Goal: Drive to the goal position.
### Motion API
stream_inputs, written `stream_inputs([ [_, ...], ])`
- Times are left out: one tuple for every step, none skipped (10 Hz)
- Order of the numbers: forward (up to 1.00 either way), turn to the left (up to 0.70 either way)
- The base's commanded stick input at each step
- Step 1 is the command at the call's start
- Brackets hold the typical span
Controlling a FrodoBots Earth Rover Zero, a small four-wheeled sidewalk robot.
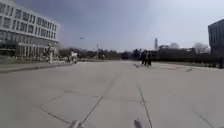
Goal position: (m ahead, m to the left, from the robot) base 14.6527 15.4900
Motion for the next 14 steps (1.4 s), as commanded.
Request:
stream_inputs([
  [0.85,0.01],
  [0.85,0.01],
  [0.85,0.01],
  [0.85,0.01],
  [0.85,0.01],
  [0.85,0.01],
  [0.85,0.01],
  [0.85,0.01],
  [0.85,0.01],
  [0.85,0.01],
  [0.85,0.01],
  [0.85,0.01],
  [0.85,0.01],
  [0.85,0.01],
])
